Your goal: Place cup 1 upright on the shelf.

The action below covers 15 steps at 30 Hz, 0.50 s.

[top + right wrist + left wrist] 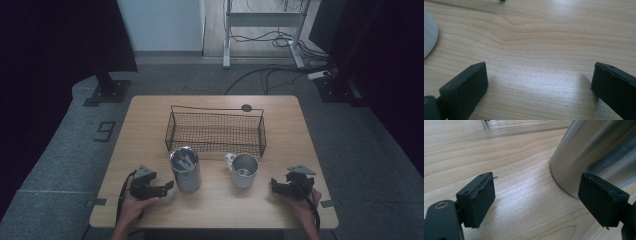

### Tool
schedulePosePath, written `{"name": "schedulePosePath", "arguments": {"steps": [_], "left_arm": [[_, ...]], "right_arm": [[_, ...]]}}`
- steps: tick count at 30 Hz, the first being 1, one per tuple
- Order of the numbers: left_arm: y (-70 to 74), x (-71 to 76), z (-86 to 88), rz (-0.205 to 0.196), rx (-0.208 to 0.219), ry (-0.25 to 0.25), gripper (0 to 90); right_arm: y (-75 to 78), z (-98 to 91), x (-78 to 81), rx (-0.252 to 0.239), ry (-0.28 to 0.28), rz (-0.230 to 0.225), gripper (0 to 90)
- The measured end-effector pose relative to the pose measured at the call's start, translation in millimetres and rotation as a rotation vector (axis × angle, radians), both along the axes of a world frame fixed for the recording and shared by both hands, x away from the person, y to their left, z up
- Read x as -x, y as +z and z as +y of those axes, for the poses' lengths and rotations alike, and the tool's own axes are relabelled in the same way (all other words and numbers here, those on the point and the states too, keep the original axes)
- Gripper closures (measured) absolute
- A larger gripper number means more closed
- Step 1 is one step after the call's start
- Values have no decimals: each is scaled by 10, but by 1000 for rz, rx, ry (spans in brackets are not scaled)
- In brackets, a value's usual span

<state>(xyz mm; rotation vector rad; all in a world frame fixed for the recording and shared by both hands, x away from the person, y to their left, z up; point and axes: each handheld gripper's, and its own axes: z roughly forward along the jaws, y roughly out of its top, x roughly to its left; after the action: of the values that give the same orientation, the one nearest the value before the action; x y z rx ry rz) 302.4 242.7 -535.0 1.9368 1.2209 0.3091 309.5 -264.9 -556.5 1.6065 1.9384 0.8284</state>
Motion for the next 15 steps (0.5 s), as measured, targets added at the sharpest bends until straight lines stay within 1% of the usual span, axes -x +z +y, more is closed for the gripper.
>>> {"name": "schedulePosePath", "arguments": {"steps": [4,5,10,15], "left_arm": [[14,9,3,-7,14,-4,144],[25,18,-5,-16,14,-13,144],[48,34,-24,-28,16,-35,143],[54,36,-33,-34,4,-37,144]], "right_arm": [[0,0,0,0,0,0,5],[0,0,1,0,0,0,7],[1,-3,5,-1,-3,-2,13],[1,-10,4,-1,3,-3,16]]}}
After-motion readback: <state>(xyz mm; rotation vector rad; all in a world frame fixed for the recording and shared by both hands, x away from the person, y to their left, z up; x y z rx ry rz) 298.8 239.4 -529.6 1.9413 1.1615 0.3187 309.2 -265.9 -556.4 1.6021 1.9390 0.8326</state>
